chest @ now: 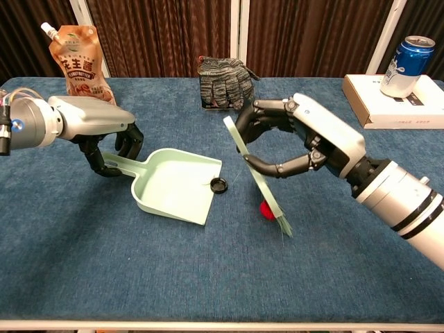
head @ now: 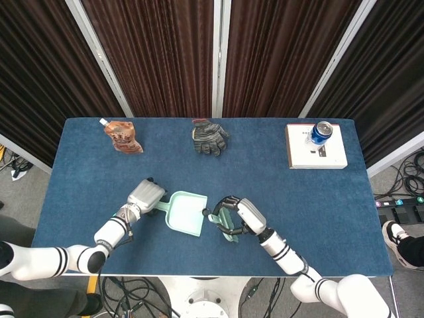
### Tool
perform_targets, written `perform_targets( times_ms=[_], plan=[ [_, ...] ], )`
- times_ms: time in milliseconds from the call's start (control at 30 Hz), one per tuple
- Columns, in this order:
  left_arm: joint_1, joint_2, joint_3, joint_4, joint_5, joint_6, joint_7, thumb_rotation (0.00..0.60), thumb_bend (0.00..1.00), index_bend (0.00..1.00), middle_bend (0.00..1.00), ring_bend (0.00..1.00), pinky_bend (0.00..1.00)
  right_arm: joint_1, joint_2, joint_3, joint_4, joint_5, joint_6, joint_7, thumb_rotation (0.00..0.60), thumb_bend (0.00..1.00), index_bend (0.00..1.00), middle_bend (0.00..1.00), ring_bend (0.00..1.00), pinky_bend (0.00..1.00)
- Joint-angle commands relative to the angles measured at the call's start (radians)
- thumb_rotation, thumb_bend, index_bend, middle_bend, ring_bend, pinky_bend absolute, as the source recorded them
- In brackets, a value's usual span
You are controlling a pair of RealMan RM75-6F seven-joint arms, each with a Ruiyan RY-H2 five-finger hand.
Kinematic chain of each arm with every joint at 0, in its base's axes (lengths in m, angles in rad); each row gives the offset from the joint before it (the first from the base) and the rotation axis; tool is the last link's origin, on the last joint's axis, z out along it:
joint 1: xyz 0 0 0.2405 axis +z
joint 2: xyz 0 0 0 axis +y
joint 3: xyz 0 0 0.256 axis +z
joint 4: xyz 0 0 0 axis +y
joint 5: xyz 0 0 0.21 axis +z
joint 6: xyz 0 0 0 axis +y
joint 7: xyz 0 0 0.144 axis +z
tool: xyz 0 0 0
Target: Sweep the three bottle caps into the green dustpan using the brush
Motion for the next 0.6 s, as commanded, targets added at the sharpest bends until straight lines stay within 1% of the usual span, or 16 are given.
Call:
perform_targets(
  times_ms=[33,300,467,600],
  plan=[
    [-0.001,0.000,0.002,0.001,-0.003,-0.001,0.001,0.600,0.37,0.52,0.51,0.37,0.21,0.002,-0.025,0.009,0.028,-0.001,-0.007,-0.003,0.600,0.68,0.75,0.65,0.38,0.31],
    [-0.004,-0.009,-0.006,0.003,-0.010,-0.008,-0.017,0.600,0.37,0.52,0.51,0.37,0.21,0.049,-0.139,0.075,0.138,0.023,-0.039,0.039,0.600,0.71,0.76,0.65,0.38,0.31],
    [-0.005,-0.014,0.000,0.003,-0.006,-0.007,-0.016,0.600,0.37,0.52,0.51,0.37,0.21,0.078,-0.198,0.096,0.208,0.025,-0.044,0.054,0.600,0.72,0.76,0.65,0.38,0.31],
    [-0.004,-0.018,-0.001,0.000,-0.004,-0.002,-0.019,0.600,0.37,0.52,0.51,0.37,0.21,0.106,-0.238,0.123,0.257,0.035,-0.044,0.072,0.600,0.72,0.76,0.65,0.38,0.31]
  ],
)
